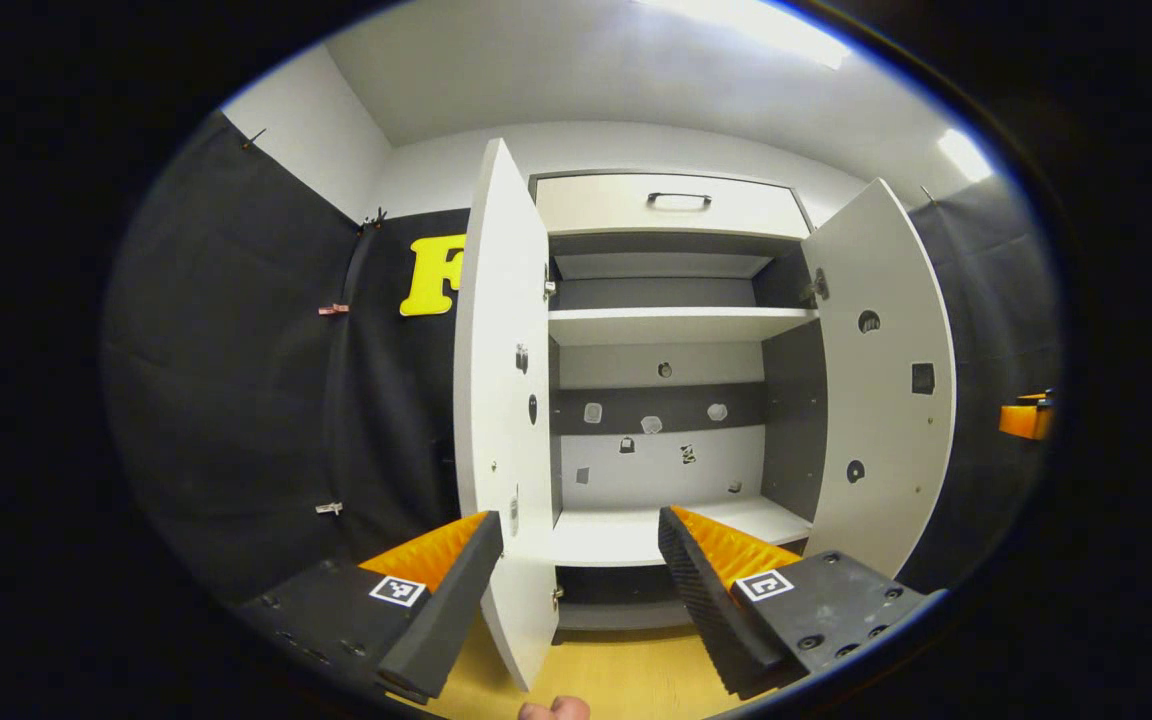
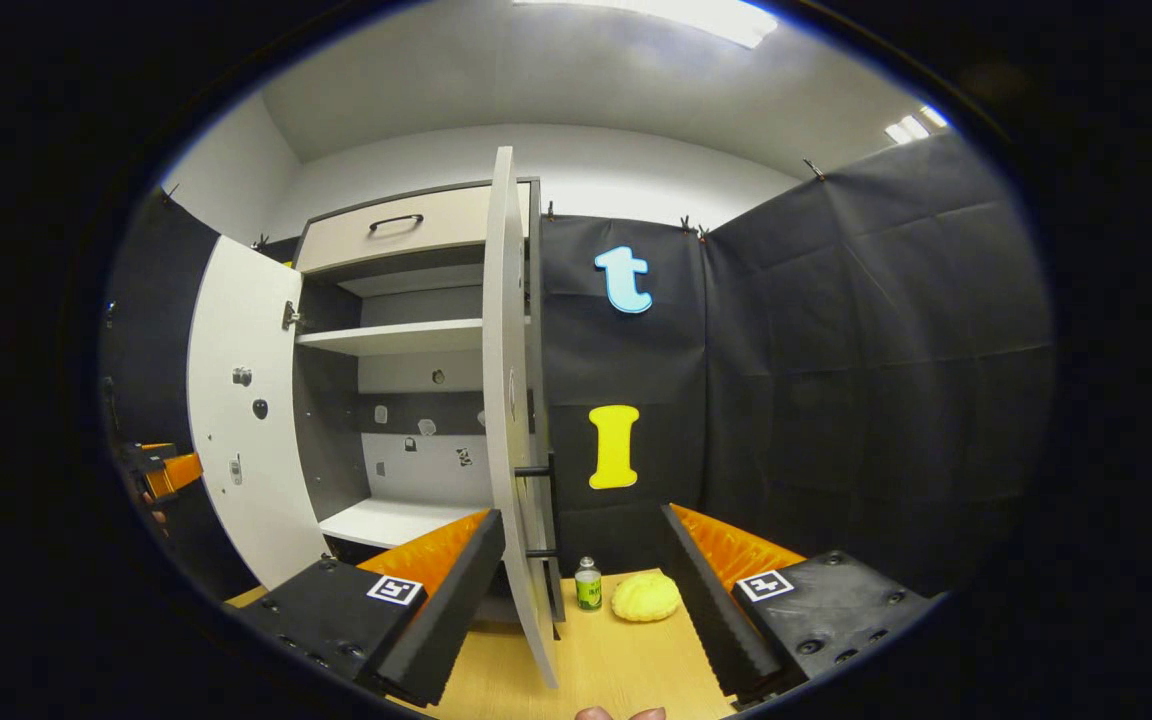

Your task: Open the right door of the double-door shoe cabinet with the right hand, and open the left door with the left hand.

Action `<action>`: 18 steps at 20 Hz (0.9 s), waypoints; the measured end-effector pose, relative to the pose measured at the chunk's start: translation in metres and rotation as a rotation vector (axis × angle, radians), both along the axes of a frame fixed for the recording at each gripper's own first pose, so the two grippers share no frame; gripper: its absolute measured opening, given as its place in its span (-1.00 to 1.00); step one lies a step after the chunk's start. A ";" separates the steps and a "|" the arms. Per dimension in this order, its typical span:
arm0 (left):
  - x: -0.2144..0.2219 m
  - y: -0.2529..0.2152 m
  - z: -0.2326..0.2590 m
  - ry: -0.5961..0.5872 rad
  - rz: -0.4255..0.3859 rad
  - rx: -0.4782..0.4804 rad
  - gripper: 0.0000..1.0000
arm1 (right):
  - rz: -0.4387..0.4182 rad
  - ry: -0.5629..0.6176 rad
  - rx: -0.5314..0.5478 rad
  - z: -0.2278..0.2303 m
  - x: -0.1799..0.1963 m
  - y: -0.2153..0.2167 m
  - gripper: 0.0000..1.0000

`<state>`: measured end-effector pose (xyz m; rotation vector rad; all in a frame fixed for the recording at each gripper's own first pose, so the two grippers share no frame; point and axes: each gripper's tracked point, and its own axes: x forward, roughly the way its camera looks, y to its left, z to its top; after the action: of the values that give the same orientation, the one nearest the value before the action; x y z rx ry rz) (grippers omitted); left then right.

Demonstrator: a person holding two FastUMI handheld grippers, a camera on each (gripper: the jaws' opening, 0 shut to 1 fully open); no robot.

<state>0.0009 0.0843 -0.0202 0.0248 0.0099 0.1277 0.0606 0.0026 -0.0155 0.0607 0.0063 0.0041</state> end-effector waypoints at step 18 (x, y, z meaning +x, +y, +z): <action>-0.033 -0.044 0.005 -0.002 -0.006 -0.014 0.96 | 0.122 -0.019 -0.032 -0.004 -0.006 0.059 0.95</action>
<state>-0.0319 0.0404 -0.0155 0.0110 0.0083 0.1219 0.0549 0.0619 -0.0191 0.0287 -0.0089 0.1268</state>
